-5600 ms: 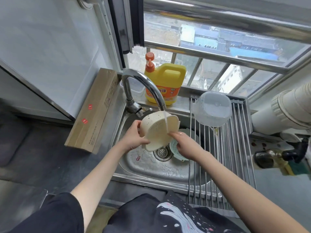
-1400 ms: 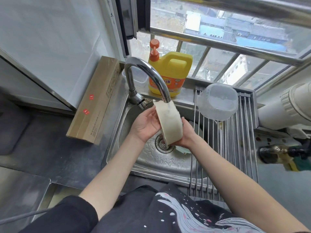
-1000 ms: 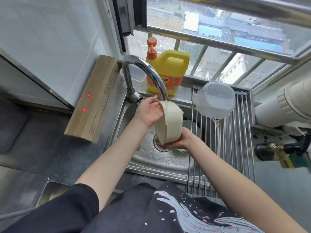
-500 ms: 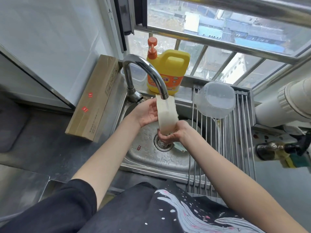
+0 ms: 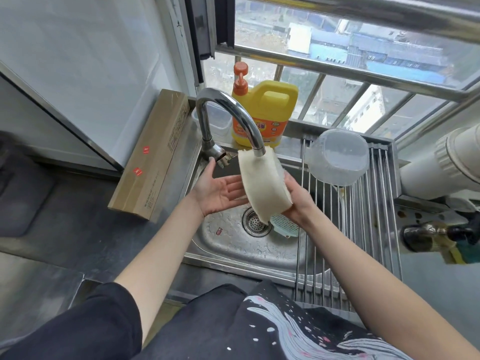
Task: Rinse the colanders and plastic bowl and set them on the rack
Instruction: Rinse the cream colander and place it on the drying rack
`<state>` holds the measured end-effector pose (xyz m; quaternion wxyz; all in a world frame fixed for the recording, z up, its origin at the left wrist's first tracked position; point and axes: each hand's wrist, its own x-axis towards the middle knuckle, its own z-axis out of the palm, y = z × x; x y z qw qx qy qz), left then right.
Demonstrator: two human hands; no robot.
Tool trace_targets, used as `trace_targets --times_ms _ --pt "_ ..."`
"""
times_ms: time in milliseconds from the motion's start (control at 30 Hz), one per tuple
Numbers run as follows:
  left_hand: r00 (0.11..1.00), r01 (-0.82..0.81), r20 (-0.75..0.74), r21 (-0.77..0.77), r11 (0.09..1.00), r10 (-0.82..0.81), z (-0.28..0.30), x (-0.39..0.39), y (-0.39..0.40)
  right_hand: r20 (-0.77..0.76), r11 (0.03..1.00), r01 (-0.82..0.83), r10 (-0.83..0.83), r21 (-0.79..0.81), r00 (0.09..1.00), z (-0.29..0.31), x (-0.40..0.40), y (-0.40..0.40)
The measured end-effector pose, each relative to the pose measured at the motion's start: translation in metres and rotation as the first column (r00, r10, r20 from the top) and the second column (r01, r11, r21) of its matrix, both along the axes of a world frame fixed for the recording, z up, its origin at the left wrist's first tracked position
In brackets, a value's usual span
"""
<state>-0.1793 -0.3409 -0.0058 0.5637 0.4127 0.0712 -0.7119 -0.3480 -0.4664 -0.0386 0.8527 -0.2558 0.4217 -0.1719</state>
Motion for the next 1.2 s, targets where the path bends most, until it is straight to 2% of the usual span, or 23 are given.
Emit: trace_targets --times_ms 167,267,333,367,433,500,600,667,733,800,867,1000,1100,1200 --pt "0.978 0.1 0.191 -0.048 0.994 -0.089 0.01 -0.003 -0.008 -0.083 0.976 -0.131 0.118 -0.172 0.99 -0.004 -0.018 -0.014" --pt "0.943 0.182 0.302 -0.117 0.976 -0.139 0.009 -0.012 -0.008 -0.298 0.921 -0.279 0.195 -0.273 0.934 -0.006 -0.016 -0.015" --pt "0.928 0.271 0.318 -0.212 0.939 -0.196 0.005 -0.016 -0.002 -0.451 0.901 -0.366 0.233 -0.233 0.861 -0.008 -0.015 -0.014" --pt "0.927 0.289 0.313 -0.243 0.926 -0.208 0.004 -0.019 0.002 -0.471 0.907 -0.389 0.276 -0.161 0.838 -0.011 -0.015 -0.014" --pt "0.947 0.259 0.262 -0.27 0.927 -0.189 -0.003 -0.022 0.011 -0.385 0.909 -0.415 0.391 0.022 0.836 -0.013 -0.012 -0.013" --pt "0.97 0.207 0.184 -0.27 0.94 -0.16 -0.011 -0.024 0.018 -0.198 0.898 -0.423 0.439 0.117 0.876 -0.01 -0.006 -0.01" --pt "0.956 0.259 0.203 -0.231 0.938 -0.214 -0.018 -0.025 0.026 -0.063 0.959 -0.276 0.28 0.064 0.958 -0.004 0.011 -0.003" --pt "0.912 0.349 0.29 -0.185 0.919 -0.288 -0.014 -0.026 0.03 -0.099 0.973 -0.231 0.229 -0.017 0.968 -0.003 0.02 0.0" --pt "0.892 0.397 0.311 -0.187 0.899 -0.329 -0.007 -0.025 0.035 -0.198 0.957 -0.258 0.229 -0.134 0.953 -0.004 0.023 0.005" --pt "0.936 0.341 0.19 -0.294 0.893 -0.295 -0.003 -0.021 0.037 -0.256 0.93 -0.281 0.22 -0.236 0.941 -0.013 0.018 0.004" --pt "0.967 0.253 0.062 -0.344 0.904 -0.247 -0.003 -0.018 0.035 -0.229 0.922 -0.261 0.198 -0.287 0.953 -0.015 0.012 0.005" --pt "0.991 0.126 0.071 -0.211 0.969 -0.114 -0.002 -0.018 0.027 -0.217 0.884 -0.293 0.226 -0.363 0.95 -0.008 0.001 0.002" --pt "0.984 0.127 0.14 -0.114 0.985 -0.111 -0.004 -0.02 0.02 -0.265 0.826 -0.409 0.325 -0.389 0.908 0.003 0.001 0.0" --pt "0.974 0.129 0.195 -0.053 0.99 -0.116 -0.009 -0.021 0.016 -0.251 0.802 -0.427 0.349 -0.419 0.903 0.008 0.004 -0.001"
